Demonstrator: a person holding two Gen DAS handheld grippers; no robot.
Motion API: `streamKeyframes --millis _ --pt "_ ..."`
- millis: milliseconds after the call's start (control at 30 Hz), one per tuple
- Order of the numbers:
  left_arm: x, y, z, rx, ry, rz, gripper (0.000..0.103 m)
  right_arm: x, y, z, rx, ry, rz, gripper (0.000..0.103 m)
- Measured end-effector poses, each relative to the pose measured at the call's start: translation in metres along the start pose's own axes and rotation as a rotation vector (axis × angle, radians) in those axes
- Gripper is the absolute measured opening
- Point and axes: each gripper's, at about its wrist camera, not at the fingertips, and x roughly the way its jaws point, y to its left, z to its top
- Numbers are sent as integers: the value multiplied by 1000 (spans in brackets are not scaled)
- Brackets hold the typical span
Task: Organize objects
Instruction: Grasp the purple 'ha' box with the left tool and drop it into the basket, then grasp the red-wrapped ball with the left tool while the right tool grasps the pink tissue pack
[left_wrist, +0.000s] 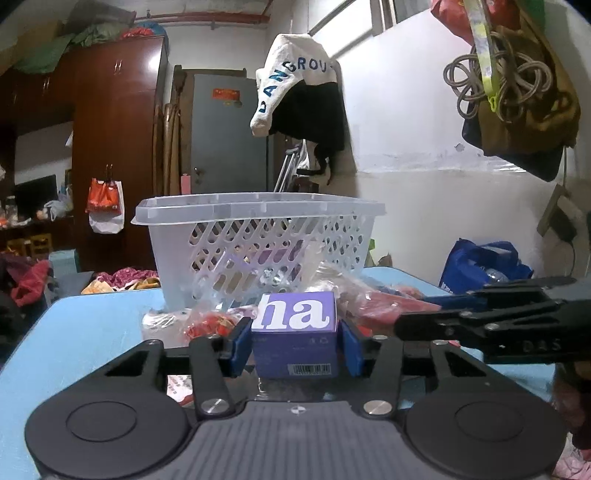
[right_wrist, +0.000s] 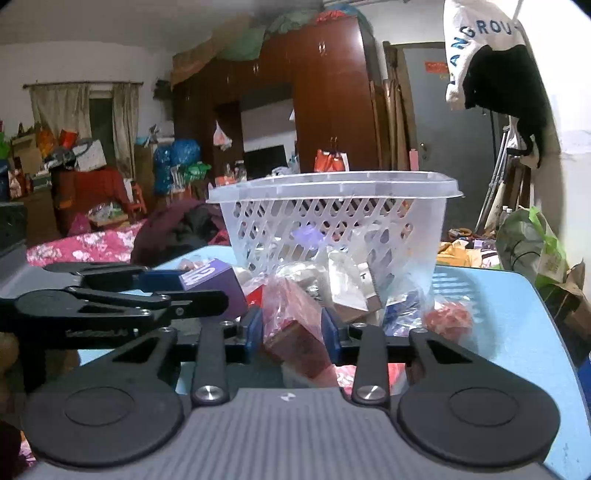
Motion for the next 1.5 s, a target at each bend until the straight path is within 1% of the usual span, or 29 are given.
streamKeyframes --millis 133,267,367,433,533,633,733,767,800,867,933,967,1000,1033,1067,1100,1133,1167,1233,1267,1300,1333,1400,1433,1500 --pt "-2 -3 -1 -2 -22 3 53 -1 0 0 3 -13 1 38" --pt "-12 -2 1 -4 -80 -5 52 -3 -1 0 8 -27 3 38" --pt "-20 3 4 -19 -117 -15 52 -10 -6 1 34 -66 9 38" --pt "-26 12 9 -48 -144 -33 52 -14 -9 5 58 -98 19 38" --pt "-29 24 29 -82 -177 -48 52 -17 -12 24 54 -142 12 38" --pt "-19 33 65 -80 -195 -34 52 -6 -14 62 19 -171 5 38" --pt "8 44 105 -98 -169 -10 52 24 -16 108 -44 -171 -72 38" --pt "21 49 118 -111 -151 -3 52 38 -20 124 -49 -145 -79 38" --pt "33 52 127 -116 -129 7 52 50 -23 132 -53 -123 -89 38" --pt "56 57 137 -126 -82 44 52 77 -27 147 -73 -74 -134 38" --pt "80 59 142 -116 -21 41 54 97 -29 153 -86 -42 -157 38" --pt "90 59 140 -103 10 48 57 104 -30 153 -94 -35 -161 42" --pt "98 58 137 -86 32 77 80 110 -30 153 -94 -23 -170 49" --pt "102 57 132 -69 44 105 103 114 -31 151 -90 -4 -172 66" --pt "99 57 128 -61 34 116 103 112 -31 146 -91 -5 -176 79" --pt "89 57 122 -63 -1 108 103 103 -29 140 -105 -38 -193 86" --pt "75 58 115 -70 -37 99 103 89 -28 134 -115 -68 -203 99" --pt "61 59 109 -81 -66 99 103 73 -27 125 -113 -94 -198 103" --pt "30 58 91 -99 -131 100 103 40 -31 108 -62 -119 -153 103" --pt "17 58 81 -108 -144 94 103 25 -33 94 -34 -112 -135 103" --pt "6 58 70 -129 -143 93 103 16 -34 84 -22 -102 -135 103" --pt "-2 58 60 -144 -140 96 103 6 -32 65 -10 -81 -152 103" --pt "-11 54 39 -163 -129 102 103 2 -29 35 0 -32 -174 103" --pt "-13 53 29 -179 -129 90 103 3 -26 22 9 -8 -181 103" --pt "-10 54 22 -188 -122 62 103 8 -19 6 44 26 -217 103"
